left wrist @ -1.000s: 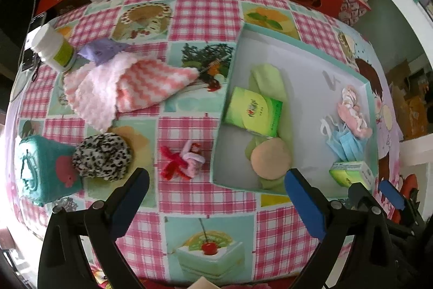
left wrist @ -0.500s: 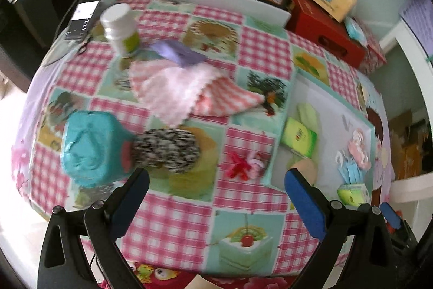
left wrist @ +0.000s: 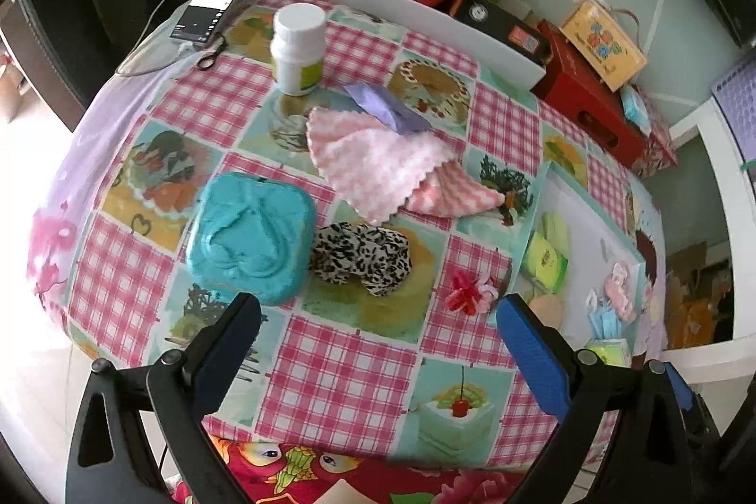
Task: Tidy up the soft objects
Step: 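Withdraw both open tools from the tray toward the leopard scrunchie and red bow, then close right gripper on the red bow while left gripper grasps the leopard scrunchie, then lift and carry the red bow and leopard scrunchie over the white tray with both tools, then open both grippers to drop the red bow and scrunchie into the tray, then move both open tools back to the pink zigzag cloth and lavender packet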
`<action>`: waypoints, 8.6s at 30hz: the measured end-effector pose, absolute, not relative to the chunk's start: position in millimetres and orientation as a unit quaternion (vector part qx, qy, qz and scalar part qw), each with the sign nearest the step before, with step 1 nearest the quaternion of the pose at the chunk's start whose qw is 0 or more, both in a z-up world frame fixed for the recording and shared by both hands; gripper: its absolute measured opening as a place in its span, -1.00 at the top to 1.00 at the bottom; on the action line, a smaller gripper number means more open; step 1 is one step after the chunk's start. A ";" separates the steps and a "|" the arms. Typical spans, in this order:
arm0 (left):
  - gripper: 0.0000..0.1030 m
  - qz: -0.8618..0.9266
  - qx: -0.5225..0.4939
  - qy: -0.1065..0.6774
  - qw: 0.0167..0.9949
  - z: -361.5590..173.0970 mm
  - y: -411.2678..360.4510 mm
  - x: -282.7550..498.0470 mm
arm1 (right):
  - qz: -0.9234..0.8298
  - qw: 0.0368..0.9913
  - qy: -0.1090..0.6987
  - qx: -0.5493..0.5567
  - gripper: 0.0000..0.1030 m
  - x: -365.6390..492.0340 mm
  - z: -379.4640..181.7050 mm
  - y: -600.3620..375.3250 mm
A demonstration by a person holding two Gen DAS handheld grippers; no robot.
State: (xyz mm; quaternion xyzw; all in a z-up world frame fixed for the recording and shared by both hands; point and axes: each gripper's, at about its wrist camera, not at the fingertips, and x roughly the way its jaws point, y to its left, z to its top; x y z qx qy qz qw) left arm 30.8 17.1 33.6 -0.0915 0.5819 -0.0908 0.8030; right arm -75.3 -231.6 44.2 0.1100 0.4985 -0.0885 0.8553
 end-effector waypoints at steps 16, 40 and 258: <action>-0.94 -0.097 -0.119 0.580 0.800 31.9 55.7 35.7 | -0.039 0.867 0.489 0.084 -0.99 -51.8 62.3 -184.1; -0.57 -0.065 -0.144 0.626 0.764 -37.3 17.4 36.0 | 0.048 0.839 0.538 0.074 -0.20 -20.8 -22.2 -162.3; -0.90 -0.194 -0.097 0.466 0.858 -19.5 -86.6 139.4 | -0.229 0.885 0.380 0.141 -1.00 13.7 -35.7 -340.5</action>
